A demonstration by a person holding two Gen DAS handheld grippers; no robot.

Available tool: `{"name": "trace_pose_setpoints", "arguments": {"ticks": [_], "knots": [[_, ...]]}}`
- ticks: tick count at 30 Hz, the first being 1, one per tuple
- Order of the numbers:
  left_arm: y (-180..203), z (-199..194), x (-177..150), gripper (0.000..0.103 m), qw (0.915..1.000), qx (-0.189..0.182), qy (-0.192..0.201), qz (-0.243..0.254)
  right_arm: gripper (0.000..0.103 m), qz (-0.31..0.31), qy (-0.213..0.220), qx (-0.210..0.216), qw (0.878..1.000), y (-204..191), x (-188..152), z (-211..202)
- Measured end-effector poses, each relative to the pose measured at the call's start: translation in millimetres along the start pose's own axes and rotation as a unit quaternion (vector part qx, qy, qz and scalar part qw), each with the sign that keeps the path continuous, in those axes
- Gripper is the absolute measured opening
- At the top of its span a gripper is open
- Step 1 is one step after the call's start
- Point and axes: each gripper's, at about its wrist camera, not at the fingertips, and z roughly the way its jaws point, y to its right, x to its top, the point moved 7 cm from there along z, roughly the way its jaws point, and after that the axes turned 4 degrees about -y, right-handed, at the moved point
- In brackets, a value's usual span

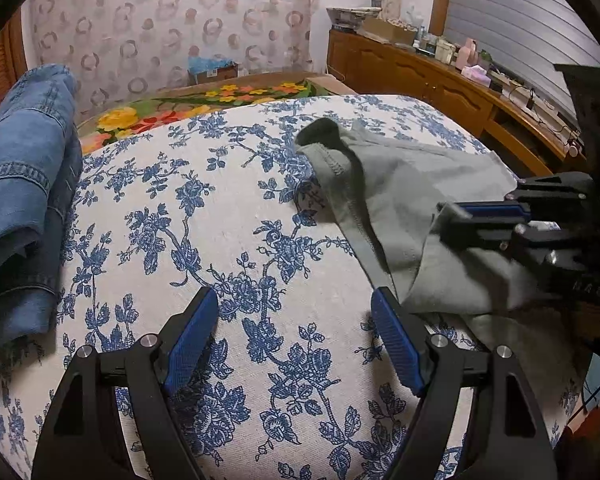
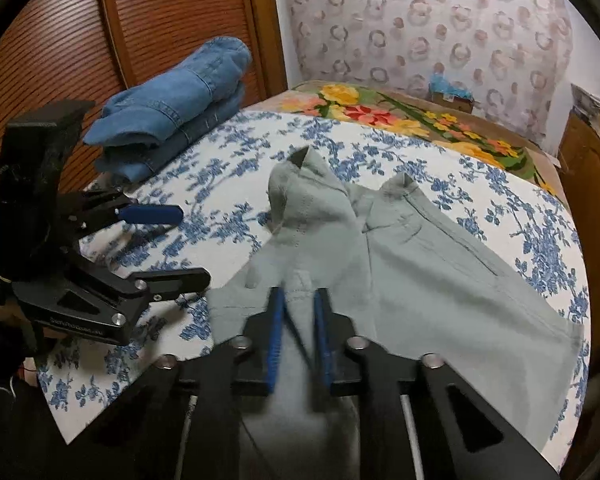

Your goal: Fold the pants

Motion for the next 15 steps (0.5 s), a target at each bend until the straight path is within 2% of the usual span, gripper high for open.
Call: {"name": "trace_pose_setpoints", "arguments": {"ticks": [7, 15], "knots": [[0.5, -0.5, -0.4, 0.080, 1.0000, -0.002, -0.001, 0.002, 0.006, 0.024, 0.048, -0.008, 0.999, 14.0, 5.7, -27.1], [7.4, -9.3, 11.6, 0.080, 0.9999, -0.006, 0.008, 0.002, 0.006, 0.041, 0.075, -0.072, 0.994, 53.3, 3.8, -64.7]]}}
